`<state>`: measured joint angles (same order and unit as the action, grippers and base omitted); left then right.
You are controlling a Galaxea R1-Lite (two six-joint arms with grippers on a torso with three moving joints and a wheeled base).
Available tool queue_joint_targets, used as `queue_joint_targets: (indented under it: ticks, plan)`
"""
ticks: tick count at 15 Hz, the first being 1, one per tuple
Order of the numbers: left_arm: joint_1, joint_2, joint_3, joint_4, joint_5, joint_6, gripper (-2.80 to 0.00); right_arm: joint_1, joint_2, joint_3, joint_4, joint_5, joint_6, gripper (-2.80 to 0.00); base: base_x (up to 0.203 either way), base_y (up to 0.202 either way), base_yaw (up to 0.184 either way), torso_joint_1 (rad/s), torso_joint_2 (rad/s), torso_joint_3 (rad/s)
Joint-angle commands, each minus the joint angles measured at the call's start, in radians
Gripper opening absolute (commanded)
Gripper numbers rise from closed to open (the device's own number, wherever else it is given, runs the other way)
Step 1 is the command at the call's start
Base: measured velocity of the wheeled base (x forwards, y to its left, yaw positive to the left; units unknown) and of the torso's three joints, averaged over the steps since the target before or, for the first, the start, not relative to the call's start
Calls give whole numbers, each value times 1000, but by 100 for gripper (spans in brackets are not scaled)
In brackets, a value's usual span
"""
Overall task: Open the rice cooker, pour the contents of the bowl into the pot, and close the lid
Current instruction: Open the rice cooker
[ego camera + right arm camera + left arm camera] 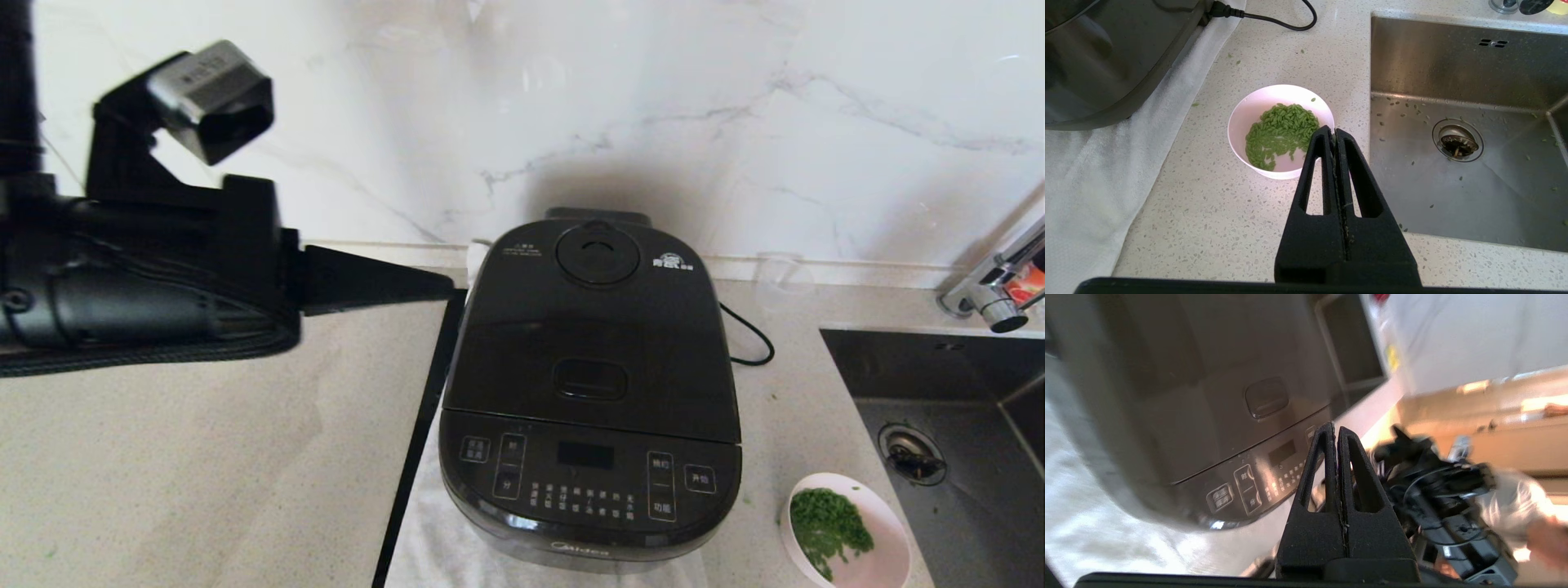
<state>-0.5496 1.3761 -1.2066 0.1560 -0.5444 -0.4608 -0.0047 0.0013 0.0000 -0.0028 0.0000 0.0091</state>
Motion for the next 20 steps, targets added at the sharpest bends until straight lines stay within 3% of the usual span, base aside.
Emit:
queue_joint_targets:
  ticks: [1, 3, 4, 7, 15, 20]
  plan:
    - [-109, 128, -1, -13, 128, -5, -280, 0, 0, 0, 0, 0, 0, -280, 0, 0, 0, 0, 0, 0]
    - [-198, 177, 20, -73, 257, -4, -280, 0, 0, 0, 0, 0, 0, -280, 0, 0, 0, 0, 0, 0]
    - [-223, 188, 34, -110, 291, -6, -280, 0, 0, 0, 0, 0, 0, -280, 0, 0, 0, 0, 0, 0]
    - [-236, 226, 42, -125, 326, -6, -280, 0, 0, 0, 0, 0, 0, -280, 0, 0, 0, 0, 0, 0]
    - [-307, 277, 28, -127, 538, 39, -280, 0, 0, 0, 0, 0, 0, -280, 0, 0, 0, 0, 0, 0]
    - [-332, 307, 18, -164, 593, 62, -280, 0, 0, 0, 0, 0, 0, -280, 0, 0, 0, 0, 0, 0]
